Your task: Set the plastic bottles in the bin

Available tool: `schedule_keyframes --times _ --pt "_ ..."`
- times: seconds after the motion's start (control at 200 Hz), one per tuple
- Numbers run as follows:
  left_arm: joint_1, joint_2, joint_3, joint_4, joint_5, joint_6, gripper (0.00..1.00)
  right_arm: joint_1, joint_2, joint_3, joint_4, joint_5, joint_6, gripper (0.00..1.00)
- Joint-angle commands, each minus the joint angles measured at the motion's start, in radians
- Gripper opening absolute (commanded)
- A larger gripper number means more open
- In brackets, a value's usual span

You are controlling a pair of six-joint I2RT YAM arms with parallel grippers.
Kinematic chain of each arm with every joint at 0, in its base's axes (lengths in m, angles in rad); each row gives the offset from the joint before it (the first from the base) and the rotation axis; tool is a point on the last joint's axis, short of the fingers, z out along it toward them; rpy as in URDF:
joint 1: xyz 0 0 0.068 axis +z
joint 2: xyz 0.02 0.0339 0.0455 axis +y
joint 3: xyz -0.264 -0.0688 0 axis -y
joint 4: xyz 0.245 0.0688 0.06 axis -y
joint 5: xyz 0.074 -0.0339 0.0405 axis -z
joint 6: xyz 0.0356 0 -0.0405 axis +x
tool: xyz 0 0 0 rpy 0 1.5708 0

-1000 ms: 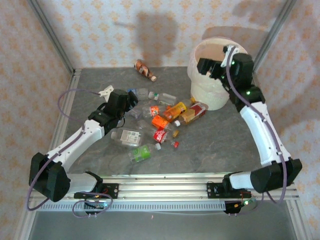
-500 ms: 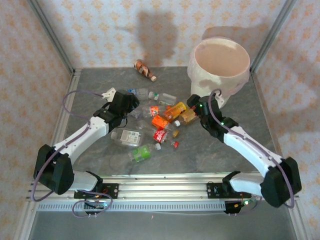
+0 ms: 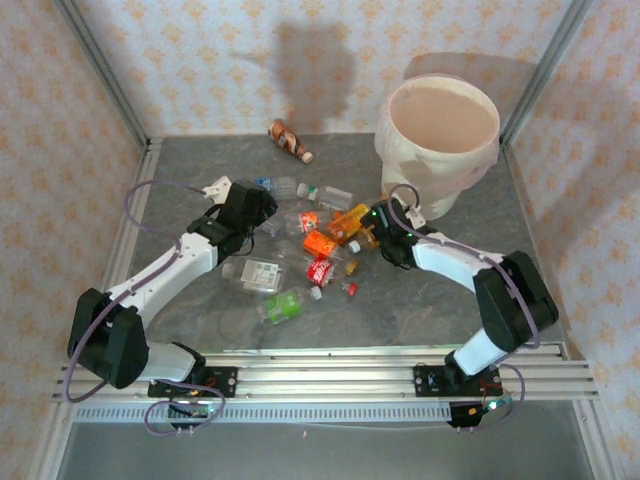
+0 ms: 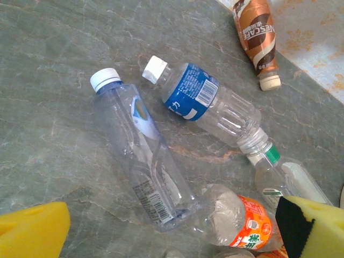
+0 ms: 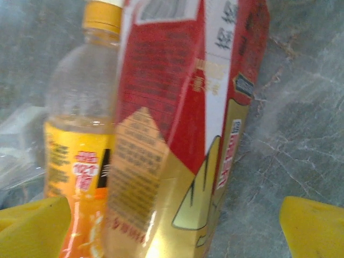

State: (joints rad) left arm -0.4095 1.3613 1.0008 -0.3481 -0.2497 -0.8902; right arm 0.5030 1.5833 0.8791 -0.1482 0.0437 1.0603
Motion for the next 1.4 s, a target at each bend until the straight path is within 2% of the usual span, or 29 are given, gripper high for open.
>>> schedule_keyframes --times 0.0,0.13,0.25,0.385,0.44,0.51,0.6,0.711,0.771,0.906,1.001,1.226,1.396 --pt "0.011 -0.027 0.022 -0.028 -0.054 -0.010 1.00 -0.004 0.046 0.023 -0.016 0.003 0.053 1.00" --pt "0.010 -0.016 0.028 -0.034 -0.049 -0.009 1.00 -0.006 0.025 0.019 -0.088 -0.010 0.038 0.99" --pt "0.011 -0.013 0.028 -0.036 -0.053 -0.013 1.00 -0.007 -0.072 -0.044 -0.193 0.069 0.030 0.99" --pt "0.011 0.003 0.036 -0.036 -0.048 -0.011 1.00 -0.024 -0.185 -0.096 -0.271 0.085 -0.041 0.97" --pt "0.011 0.011 0.040 -0.035 -0.044 -0.013 1.00 -0.032 -0.219 -0.105 -0.269 0.057 -0.092 0.97" --pt "0.011 0.020 0.042 -0.031 -0.039 -0.017 1.00 -0.049 -0.238 -0.108 -0.200 -0.045 -0.222 0.97" --pt "0.011 0.028 0.045 -0.030 -0.030 -0.019 1.00 -0.062 -0.212 -0.057 -0.203 -0.095 -0.354 1.00" --pt "0.011 0.032 0.048 -0.036 -0.027 -0.019 1.00 -0.086 -0.128 0.030 -0.236 -0.142 -0.430 0.99" --pt "0.011 0.029 0.049 -0.041 -0.028 -0.019 1.00 -0.089 -0.083 0.061 -0.256 -0.122 -0.423 0.99" --pt "0.011 0.015 0.046 -0.059 -0.042 -0.018 1.00 -0.089 0.005 0.104 -0.372 0.021 -0.338 0.99" --pt "0.011 0.003 0.041 -0.071 -0.056 -0.017 1.00 -0.088 0.022 0.087 -0.379 0.063 -0.311 0.99" --pt "0.013 0.005 0.051 -0.078 -0.065 -0.010 1.00 -0.098 0.059 0.060 -0.303 0.024 -0.304 0.99" --pt "0.012 0.020 0.065 -0.081 -0.053 -0.006 1.00 -0.105 0.097 0.055 -0.250 0.013 -0.425 0.97"
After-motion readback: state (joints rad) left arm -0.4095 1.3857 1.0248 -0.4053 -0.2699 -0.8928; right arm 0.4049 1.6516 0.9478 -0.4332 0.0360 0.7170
